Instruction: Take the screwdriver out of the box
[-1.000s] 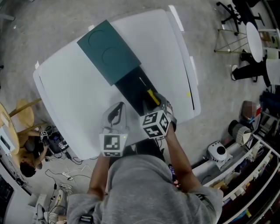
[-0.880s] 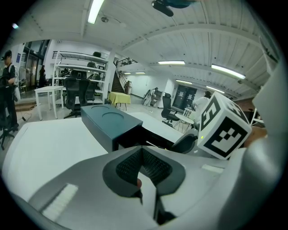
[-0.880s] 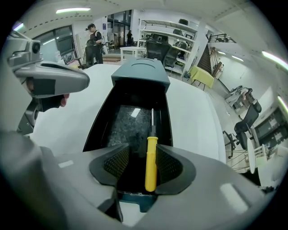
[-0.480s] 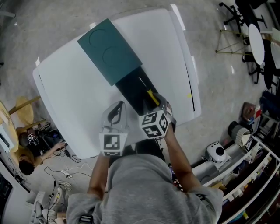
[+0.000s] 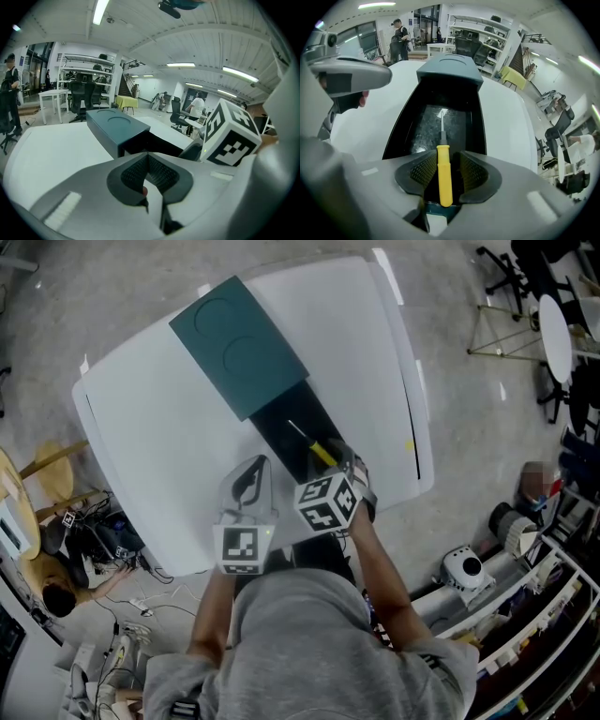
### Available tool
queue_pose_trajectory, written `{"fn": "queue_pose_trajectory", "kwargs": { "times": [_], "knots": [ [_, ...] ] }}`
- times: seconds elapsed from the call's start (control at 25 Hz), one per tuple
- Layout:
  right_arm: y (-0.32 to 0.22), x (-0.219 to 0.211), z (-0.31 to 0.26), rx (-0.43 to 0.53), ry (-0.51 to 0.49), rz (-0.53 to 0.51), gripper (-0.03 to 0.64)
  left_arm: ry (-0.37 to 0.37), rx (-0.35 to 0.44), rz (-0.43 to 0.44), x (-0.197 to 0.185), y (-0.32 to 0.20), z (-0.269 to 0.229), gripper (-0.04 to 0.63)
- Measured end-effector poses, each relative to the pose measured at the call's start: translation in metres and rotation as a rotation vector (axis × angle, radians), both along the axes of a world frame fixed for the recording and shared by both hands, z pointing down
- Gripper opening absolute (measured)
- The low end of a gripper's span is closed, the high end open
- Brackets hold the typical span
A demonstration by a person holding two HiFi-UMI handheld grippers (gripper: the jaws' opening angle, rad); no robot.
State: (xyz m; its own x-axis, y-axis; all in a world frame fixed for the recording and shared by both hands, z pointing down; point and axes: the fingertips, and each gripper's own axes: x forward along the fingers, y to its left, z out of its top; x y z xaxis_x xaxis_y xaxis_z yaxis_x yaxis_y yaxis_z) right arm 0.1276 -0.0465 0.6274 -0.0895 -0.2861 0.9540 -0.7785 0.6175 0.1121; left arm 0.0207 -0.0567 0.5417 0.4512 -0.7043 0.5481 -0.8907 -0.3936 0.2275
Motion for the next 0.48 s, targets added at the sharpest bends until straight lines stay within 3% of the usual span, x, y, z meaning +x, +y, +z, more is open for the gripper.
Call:
{"fn": "queue_pose_trajectory", "kwargs": {
  "times": [0.48],
  "knots": [
    [0.0019,-0.0003,0.0022,-0.039,-0.004,-0.032,0.119,-0.009,-0.003,-0.017,-0.0029,0.0014,0.0013,0.012]
  ]
}}
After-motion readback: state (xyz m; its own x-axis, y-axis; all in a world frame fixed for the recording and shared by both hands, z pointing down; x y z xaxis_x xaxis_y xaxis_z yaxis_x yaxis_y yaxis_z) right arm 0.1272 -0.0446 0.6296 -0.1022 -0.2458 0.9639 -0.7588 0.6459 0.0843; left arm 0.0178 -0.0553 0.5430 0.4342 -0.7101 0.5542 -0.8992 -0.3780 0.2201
